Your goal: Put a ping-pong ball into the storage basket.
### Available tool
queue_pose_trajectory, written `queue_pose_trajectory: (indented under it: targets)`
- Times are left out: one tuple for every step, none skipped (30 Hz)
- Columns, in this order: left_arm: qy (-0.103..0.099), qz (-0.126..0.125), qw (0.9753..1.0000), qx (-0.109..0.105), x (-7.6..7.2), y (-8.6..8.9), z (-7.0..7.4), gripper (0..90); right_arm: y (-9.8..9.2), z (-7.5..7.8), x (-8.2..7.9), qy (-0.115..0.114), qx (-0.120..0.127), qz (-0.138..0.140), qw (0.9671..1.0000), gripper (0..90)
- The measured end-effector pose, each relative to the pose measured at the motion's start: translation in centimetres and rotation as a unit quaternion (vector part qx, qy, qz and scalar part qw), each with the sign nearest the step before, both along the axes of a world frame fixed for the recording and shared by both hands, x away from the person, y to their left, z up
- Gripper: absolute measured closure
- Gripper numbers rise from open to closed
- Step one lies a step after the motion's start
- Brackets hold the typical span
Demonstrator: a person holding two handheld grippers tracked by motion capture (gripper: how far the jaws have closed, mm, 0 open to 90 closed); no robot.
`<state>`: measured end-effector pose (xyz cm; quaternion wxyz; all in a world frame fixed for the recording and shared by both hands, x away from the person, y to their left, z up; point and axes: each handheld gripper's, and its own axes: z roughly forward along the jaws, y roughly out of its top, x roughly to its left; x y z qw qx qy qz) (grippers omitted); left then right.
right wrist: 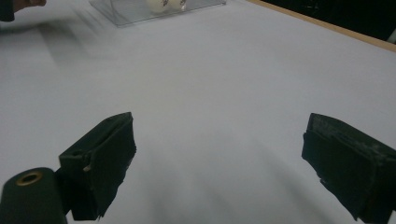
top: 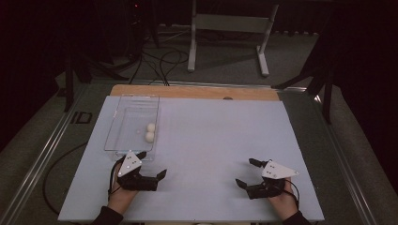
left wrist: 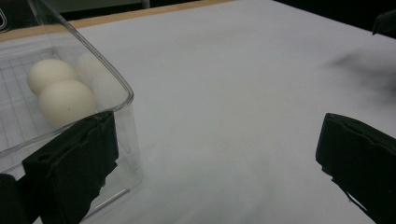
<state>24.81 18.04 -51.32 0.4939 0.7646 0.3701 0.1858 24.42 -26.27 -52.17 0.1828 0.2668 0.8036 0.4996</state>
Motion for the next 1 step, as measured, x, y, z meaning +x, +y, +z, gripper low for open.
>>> queue_pose_trajectory:
  targets:
    - [-0.001,-0.002,1.0000,0.000,-0.02,-0.01,0.00,0.5,0.01,-0.01,0.00,0.001,0.000,0.000,1.0000,9.4]
